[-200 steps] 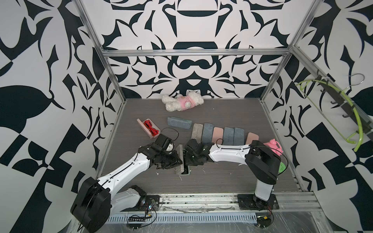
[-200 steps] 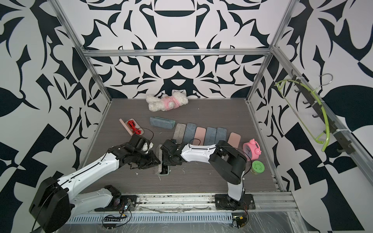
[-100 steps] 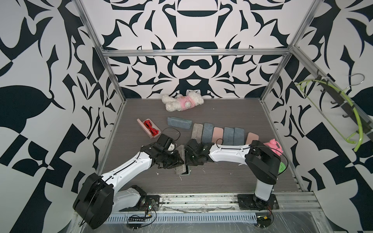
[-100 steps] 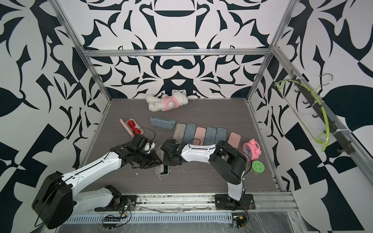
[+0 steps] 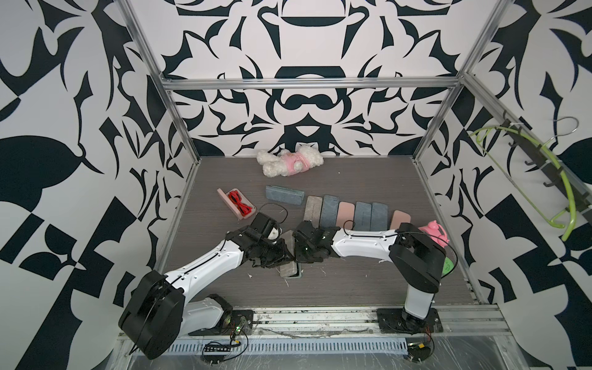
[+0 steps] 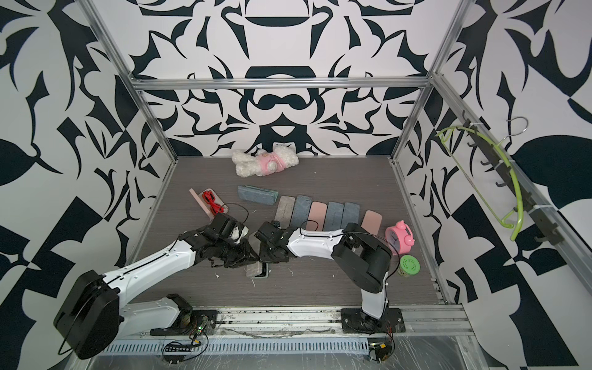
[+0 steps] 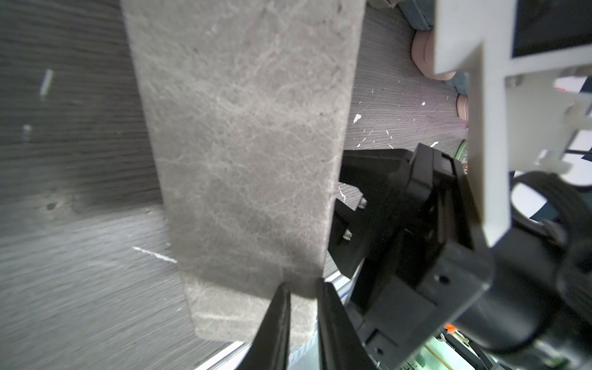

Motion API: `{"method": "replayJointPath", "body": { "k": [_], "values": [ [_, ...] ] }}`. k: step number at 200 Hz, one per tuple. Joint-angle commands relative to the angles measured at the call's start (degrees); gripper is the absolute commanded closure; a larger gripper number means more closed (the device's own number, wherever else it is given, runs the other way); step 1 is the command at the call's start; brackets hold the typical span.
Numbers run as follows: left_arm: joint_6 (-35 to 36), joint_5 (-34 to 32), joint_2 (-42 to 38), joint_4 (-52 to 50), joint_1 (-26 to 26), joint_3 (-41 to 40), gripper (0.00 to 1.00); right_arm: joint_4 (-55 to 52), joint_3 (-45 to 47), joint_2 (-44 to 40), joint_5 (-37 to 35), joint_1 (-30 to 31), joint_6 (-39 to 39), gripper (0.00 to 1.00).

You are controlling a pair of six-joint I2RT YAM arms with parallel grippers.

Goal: Close the glasses case
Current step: Close the glasses case at the center of the board.

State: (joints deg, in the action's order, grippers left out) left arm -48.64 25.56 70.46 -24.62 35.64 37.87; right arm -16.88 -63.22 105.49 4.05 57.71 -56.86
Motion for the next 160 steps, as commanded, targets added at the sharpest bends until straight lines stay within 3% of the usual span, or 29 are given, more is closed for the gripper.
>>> {"method": "replayJointPath", "body": {
  "k": [1, 118, 160],
  "values": [
    [-0.21, -1.77, 1.52, 0.51, 0.08, -2.05, 0.80, 3.09, 0.86, -0.37, 0.95, 0.02, 0.00, 1.00],
    [-0.62, 0.36, 5.79, 3.62, 0.13, -2.67, 0.80, 3.70, 1.24, -0.22, 1.39, 0.03, -0.08, 1.00],
    [-1.41, -0.75, 3.28, 2.36, 0.19, -2.57, 0.80, 3.77, 1.23, -0.13, 1.39, 0.03, -0.09, 1.00]
  ]
}}
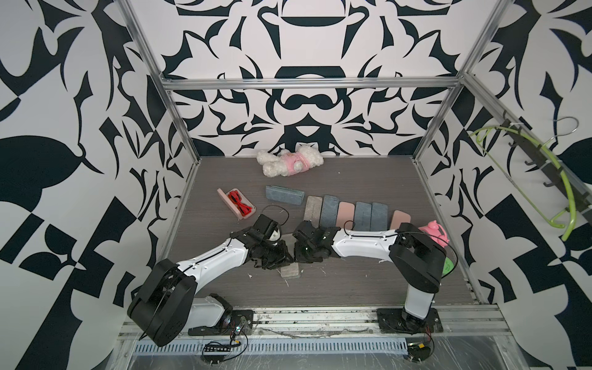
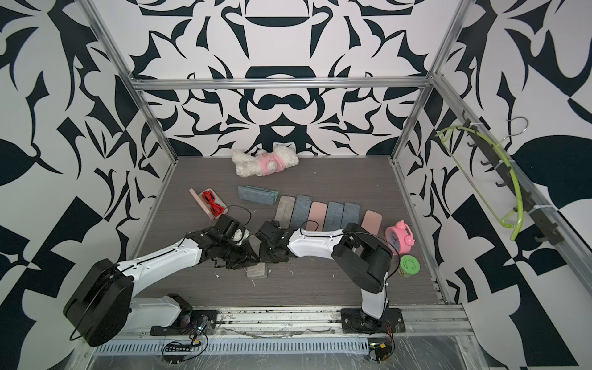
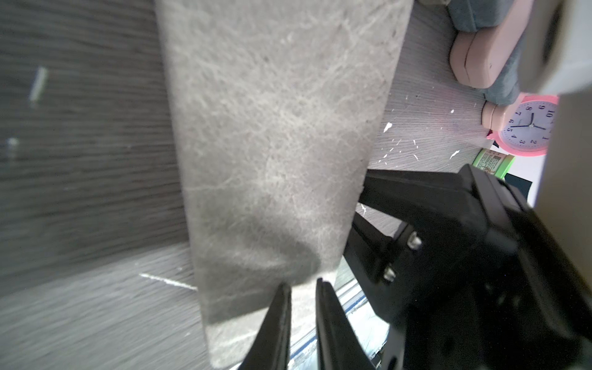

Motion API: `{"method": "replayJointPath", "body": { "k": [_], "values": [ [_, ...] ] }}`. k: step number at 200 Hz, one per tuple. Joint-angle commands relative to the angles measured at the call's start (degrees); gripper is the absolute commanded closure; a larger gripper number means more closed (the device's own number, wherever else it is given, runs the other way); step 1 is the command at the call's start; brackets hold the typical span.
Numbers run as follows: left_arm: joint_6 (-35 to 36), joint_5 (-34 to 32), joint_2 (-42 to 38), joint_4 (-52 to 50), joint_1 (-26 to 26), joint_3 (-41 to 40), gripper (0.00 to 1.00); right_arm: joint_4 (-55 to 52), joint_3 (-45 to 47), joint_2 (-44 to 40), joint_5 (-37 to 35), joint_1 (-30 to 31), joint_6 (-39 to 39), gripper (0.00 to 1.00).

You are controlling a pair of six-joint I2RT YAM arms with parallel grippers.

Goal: Close the glasses case
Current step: Close the glasses case at the center of the board.

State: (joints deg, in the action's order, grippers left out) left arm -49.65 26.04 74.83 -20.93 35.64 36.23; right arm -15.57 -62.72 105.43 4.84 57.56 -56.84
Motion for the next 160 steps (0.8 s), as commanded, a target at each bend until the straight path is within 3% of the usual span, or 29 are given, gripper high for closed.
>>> {"method": "replayJointPath", "body": {
  "k": [1, 32, 95, 130, 136, 160],
  "values": [
    [-0.47, -1.29, -1.27, -1.41, 0.16, -0.92, 0.80, 2.47, 0.70, -0.10, 0.65, 0.18, -0.11, 1.00],
    [-0.94, -3.61, -4.89, -3.84, 0.08, 0.27, 0.69, 2.52, 0.74, -0.10, 0.70, 0.16, -0.11, 1.00],
    [-1.23, -6.86, -4.19, -5.16, -1.82, 1.19, 0.24, 2.67, 1.26, -0.63, 0.63, 0.18, -0.04, 1.00],
    [-1.01, -6.66, -2.23, -3.76, -2.13, 2.73, 0.16, 2.67, 1.33, -0.83, 0.62, 0.18, -0.03, 0.99],
    [-0.99, -6.48, -0.23, -3.23, -2.20, 2.87, 0.11, 2.70, 1.37, -0.88, 0.61, 0.18, -0.02, 0.99],
    [-0.38, -5.53, 2.61, -2.62, -2.50, 4.05, 0.08, 2.83, 1.59, -1.10, 0.61, 0.18, 0.00, 0.99]
  ]
}}
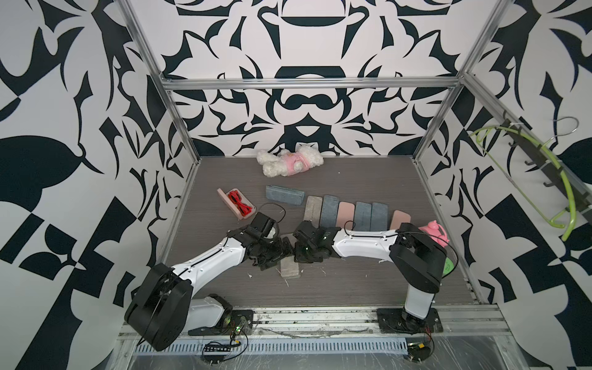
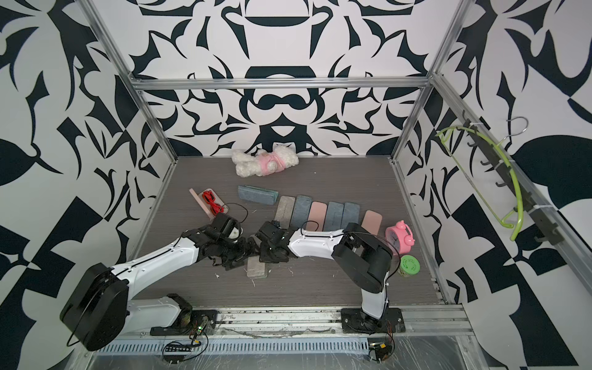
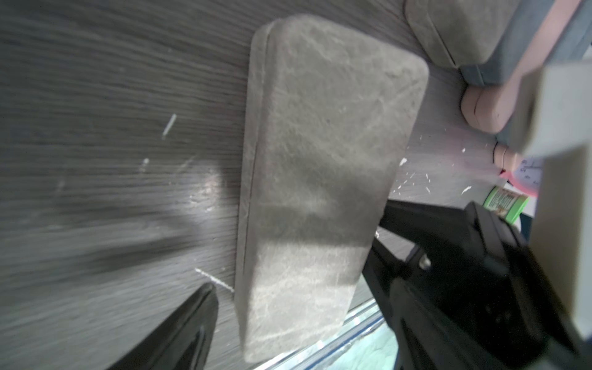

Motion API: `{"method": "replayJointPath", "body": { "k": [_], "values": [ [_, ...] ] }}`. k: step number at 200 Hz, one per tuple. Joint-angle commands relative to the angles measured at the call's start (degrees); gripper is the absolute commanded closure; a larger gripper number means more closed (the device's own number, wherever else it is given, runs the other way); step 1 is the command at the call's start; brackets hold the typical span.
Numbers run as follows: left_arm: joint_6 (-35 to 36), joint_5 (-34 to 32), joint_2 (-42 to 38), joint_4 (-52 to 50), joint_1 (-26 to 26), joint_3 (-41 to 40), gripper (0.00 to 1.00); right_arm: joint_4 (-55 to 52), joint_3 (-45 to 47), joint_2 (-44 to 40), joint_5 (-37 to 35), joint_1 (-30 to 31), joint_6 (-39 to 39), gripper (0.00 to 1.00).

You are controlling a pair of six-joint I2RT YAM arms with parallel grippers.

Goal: Close the glasses case
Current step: Close the glasses case at the center of the board.

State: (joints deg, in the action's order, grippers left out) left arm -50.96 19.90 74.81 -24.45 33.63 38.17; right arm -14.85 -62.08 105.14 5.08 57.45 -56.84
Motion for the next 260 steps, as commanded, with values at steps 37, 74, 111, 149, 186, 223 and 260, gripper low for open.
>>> {"method": "replayJointPath", "body": {
  "k": [37, 74, 111, 149, 186, 223, 260],
  "values": [
    [2.15, 1.28, 6.60, 2.10, -0.64, 3.16, 0.06, 2.02, 0.95, -1.11, 0.37, 0.29, 0.06, 0.99],
    [2.79, 1.63, 7.28, 2.68, -0.62, 4.35, 0.05, 1.80, 0.75, -1.17, 0.37, 0.29, 0.16, 0.99],
    [2.99, 2.54, 7.08, 3.73, -0.61, 5.06, 0.04, 1.56, 0.33, -0.99, 0.37, 0.29, 0.41, 0.98],
    [2.58, 3.79, 8.48, 6.47, -0.65, 5.01, 0.02, 1.40, 0.25, -0.97, 0.38, 0.29, 0.59, 0.98],
    [1.17, 6.13, 9.85, 10.37, -0.78, 5.22, 0.02, 1.40, 0.51, -1.34, 0.30, 0.29, 0.59, 0.98],
    [0.27, 7.16, 8.26, 11.54, -2.27, 4.21, 0.02, 1.51, 1.08, -1.78, 0.17, 0.29, 0.50, 0.98],
    [-2.48, 9.60, 6.75, 16.54, -3.92, 0.74, 0.02, 2.28, 1.44, -1.79, 0.37, 0.29, 0.33, 0.98]
  ]
}}
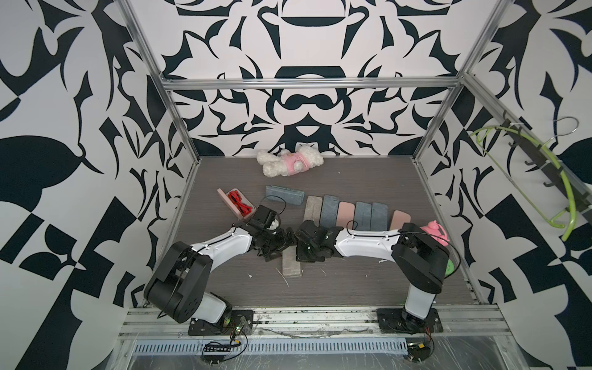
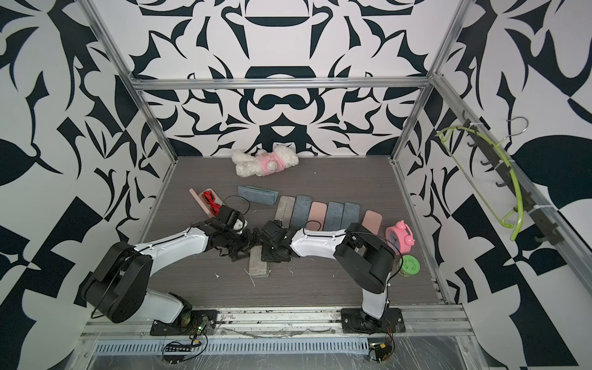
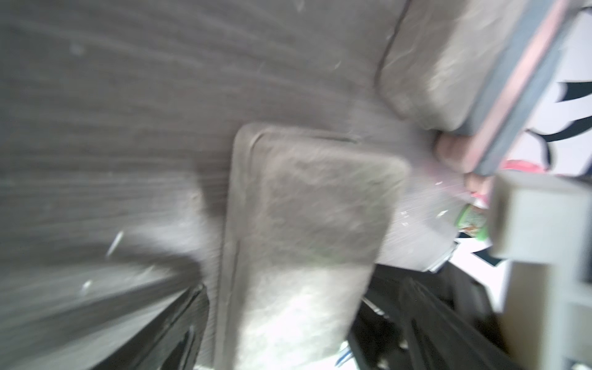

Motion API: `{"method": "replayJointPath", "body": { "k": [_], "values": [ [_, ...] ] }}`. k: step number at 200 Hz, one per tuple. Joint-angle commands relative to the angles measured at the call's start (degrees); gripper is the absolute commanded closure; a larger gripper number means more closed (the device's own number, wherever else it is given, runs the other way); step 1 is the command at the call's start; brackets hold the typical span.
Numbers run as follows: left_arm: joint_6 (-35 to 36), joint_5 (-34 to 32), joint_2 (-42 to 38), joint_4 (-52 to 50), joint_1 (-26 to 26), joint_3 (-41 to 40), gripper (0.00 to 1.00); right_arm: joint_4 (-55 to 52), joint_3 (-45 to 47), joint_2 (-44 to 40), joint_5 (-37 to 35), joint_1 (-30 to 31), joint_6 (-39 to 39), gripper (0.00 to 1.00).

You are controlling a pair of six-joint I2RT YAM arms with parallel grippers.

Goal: Close the glasses case
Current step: Close the glasses case at the center of the board.

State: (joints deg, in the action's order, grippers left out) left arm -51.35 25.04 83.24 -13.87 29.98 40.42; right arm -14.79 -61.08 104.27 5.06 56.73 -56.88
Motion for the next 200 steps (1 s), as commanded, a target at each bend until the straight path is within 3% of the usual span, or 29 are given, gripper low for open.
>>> {"method": "replayJointPath", "body": {
  "k": [1, 200],
  "values": [
    [-2.13, 4.57, -1.64, 6.05, -0.27, -1.50, 0.02, 2.22, 0.43, -0.91, 0.44, 1.01, 0.37, 0.98],
    [5.89, 2.79, 10.71, -3.51, 1.22, 5.21, 0.05, 2.79, 0.04, -0.56, 0.96, 1.10, 0.28, 0.98]
  ]
}}
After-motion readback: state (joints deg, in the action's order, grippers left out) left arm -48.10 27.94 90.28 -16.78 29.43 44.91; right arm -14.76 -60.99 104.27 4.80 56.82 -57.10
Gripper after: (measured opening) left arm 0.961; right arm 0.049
